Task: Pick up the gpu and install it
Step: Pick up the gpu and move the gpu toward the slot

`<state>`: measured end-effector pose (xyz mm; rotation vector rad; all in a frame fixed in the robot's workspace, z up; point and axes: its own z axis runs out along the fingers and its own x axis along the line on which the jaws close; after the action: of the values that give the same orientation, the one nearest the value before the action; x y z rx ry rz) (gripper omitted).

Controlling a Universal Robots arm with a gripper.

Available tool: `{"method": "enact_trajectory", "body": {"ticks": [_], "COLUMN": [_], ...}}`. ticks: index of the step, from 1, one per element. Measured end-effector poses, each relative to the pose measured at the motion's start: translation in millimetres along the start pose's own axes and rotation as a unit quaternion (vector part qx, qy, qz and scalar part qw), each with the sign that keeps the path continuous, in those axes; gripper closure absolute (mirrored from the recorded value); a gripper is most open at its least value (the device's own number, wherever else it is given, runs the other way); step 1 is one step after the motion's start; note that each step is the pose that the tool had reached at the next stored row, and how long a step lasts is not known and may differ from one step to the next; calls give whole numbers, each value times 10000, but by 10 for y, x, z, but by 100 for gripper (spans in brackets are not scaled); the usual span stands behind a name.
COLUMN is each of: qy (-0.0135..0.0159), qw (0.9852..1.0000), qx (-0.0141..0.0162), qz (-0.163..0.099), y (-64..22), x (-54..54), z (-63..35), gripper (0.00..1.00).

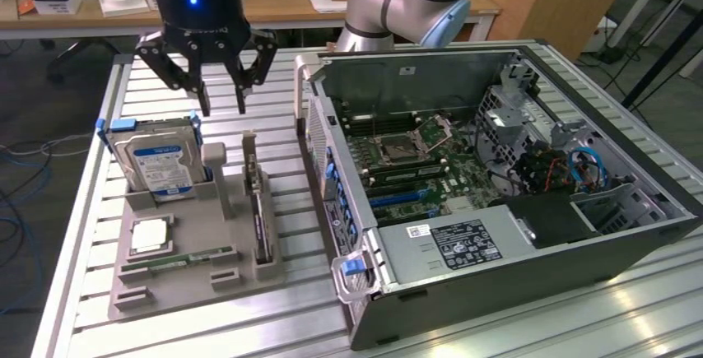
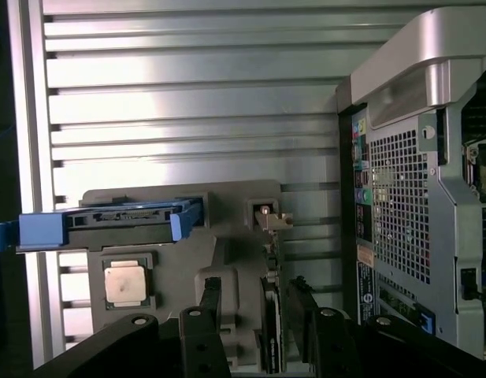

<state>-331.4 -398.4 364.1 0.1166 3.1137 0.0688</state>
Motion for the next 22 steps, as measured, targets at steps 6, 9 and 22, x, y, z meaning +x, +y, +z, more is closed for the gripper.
{"method": "enact_trajectory", "body": {"ticks": [6, 9, 22], "qy": [-1, 0, 0], "qw": [10000, 10000, 10000], "qx": [0, 0, 0], "qz": [0, 0, 0], "y": [-1, -1, -4], "x": [0, 1, 2], "z": [18, 29, 88], "gripper": [53, 53, 53]}}
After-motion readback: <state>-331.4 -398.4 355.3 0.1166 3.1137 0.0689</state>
